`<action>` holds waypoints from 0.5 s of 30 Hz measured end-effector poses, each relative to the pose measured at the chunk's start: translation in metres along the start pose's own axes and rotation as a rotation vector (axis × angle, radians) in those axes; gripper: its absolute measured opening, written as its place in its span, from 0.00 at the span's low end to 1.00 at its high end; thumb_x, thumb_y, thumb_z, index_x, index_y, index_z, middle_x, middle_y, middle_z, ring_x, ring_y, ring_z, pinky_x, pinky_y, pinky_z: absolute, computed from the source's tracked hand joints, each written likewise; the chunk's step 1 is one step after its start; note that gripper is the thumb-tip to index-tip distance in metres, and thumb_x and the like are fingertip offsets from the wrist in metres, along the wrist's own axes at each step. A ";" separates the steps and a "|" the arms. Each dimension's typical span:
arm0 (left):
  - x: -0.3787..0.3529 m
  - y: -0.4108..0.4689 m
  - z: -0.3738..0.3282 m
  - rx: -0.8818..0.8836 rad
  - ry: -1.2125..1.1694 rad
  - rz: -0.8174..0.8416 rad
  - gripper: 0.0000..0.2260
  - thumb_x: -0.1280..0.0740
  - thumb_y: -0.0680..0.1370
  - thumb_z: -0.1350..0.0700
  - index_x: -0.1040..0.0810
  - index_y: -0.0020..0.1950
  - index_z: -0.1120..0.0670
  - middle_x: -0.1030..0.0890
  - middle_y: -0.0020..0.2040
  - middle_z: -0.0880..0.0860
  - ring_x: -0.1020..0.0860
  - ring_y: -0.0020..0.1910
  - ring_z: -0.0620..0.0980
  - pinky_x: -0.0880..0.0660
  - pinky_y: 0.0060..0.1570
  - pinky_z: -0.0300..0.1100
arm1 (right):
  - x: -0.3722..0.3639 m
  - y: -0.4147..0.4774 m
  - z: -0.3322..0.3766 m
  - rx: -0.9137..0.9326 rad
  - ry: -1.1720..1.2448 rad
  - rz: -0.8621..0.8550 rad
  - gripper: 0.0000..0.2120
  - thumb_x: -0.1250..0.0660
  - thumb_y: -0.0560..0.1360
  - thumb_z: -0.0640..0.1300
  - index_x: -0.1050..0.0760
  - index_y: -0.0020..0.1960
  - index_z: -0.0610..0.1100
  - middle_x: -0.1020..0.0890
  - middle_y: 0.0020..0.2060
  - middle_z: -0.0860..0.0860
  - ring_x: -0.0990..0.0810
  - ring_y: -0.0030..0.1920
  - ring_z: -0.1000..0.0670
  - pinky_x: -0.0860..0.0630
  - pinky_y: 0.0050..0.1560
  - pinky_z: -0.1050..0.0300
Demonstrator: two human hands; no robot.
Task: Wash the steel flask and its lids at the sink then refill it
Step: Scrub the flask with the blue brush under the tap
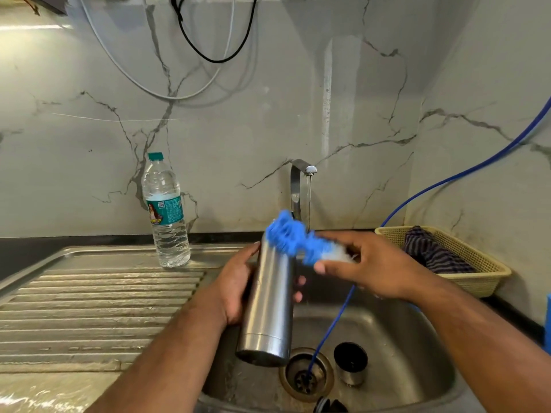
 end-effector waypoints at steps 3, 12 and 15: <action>-0.007 -0.001 0.004 0.003 0.054 -0.009 0.34 0.35 0.77 0.34 0.22 0.68 0.61 0.18 0.60 0.67 0.17 0.52 0.66 0.20 0.56 0.57 | 0.000 0.001 -0.008 -0.073 -0.017 -0.113 0.28 0.24 0.73 0.60 0.26 0.71 0.61 0.16 0.50 0.63 0.20 0.40 0.69 0.28 0.40 0.73; 0.006 0.003 -0.005 -0.116 -0.002 -0.091 0.41 0.42 0.72 0.25 0.28 0.70 0.56 0.14 0.47 0.66 0.14 0.44 0.64 0.17 0.40 0.56 | -0.009 -0.015 0.007 0.034 0.122 0.603 0.27 0.22 0.74 0.50 0.25 0.70 0.65 0.14 0.50 0.47 0.20 0.38 0.44 0.21 0.40 0.56; 0.003 0.001 -0.001 -0.077 0.004 -0.088 0.43 0.45 0.74 0.24 0.23 0.68 0.59 0.17 0.56 0.68 0.15 0.49 0.66 0.18 0.47 0.54 | -0.008 -0.003 0.000 0.038 0.103 0.229 0.26 0.22 0.73 0.53 0.23 0.70 0.61 0.14 0.52 0.62 0.16 0.50 0.61 0.18 0.57 0.56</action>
Point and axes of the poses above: each hand's wrist, its own y-axis towards the middle knuckle, its own x-axis out of the back of the hand, z = x × y, the point moved 3 cm from there along y, towards the middle knuckle
